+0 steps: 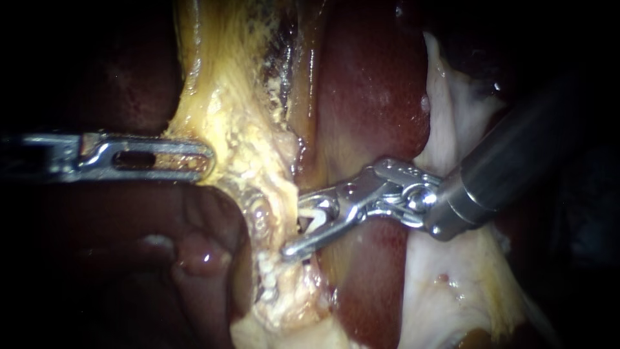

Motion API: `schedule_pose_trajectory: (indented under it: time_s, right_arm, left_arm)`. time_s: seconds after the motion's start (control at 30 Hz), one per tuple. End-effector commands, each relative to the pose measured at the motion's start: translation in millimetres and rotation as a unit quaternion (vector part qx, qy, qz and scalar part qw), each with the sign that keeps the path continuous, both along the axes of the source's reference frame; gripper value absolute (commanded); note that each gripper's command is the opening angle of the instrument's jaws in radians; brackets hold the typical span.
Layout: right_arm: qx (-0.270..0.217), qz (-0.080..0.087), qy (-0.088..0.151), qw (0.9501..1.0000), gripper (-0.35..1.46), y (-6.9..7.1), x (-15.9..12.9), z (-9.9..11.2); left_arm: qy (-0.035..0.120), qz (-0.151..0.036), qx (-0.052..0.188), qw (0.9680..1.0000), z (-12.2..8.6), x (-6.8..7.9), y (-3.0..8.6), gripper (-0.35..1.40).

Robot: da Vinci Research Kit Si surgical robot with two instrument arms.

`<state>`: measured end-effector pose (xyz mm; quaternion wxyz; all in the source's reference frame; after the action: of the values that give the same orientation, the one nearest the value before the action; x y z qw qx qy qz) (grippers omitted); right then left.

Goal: Clipping third clip left tube

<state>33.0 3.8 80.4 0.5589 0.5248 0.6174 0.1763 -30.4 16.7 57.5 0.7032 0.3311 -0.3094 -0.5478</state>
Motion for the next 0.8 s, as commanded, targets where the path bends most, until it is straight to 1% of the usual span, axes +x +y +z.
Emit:
schedule_pose_trajectory:
  time_s: [0.03, 0.13, 0.23, 0.3, 0.5, 0.7, 0.8]
  right_arm:
    - [0.000, 0.001, -0.001, 1.0000, 0.52, 0.0, -0.1, 0.0]
    - [0.000, 0.003, -0.002, 1.0000, 0.52, 0.0, -0.1, 0.1]
    - [0.000, -0.003, 0.002, 1.0000, 0.53, -0.1, -0.1, 0.0]
    - [0.000, -0.008, 0.005, 1.0000, 0.53, -0.3, -0.1, -0.1]
    - [-0.001, -0.032, 0.023, 0.9992, 0.53, -0.9, -0.9, -0.8]
    - [0.000, -0.039, 0.022, 0.9990, 0.53, -1.2, -1.8, -0.9]
    - [0.000, -0.046, 0.026, 0.9986, 0.53, -1.8, -1.3, -0.6]
  left_arm:
    - [0.000, 0.000, 0.000, 1.0000, 0.0, 0.0, 0.0, -0.35]
    - [0.000, 0.000, 0.000, 1.0000, 0.0, 0.0, 0.0, -0.35]
    - [0.000, 0.000, 0.000, 1.0000, 0.0, 0.0, 0.0, -0.35]
    - [0.000, 0.000, 0.000, 1.0000, 0.0, 0.0, 0.0, -0.35]
    - [0.000, 0.000, 0.000, 1.0000, 0.0, 0.1, 0.0, -0.35]
    - [0.000, 0.000, 0.000, 1.0000, 0.0, 0.1, 0.0, -0.35]
    - [0.000, 0.000, 0.000, 1.0000, 0.0, 0.1, 0.0, -0.35]
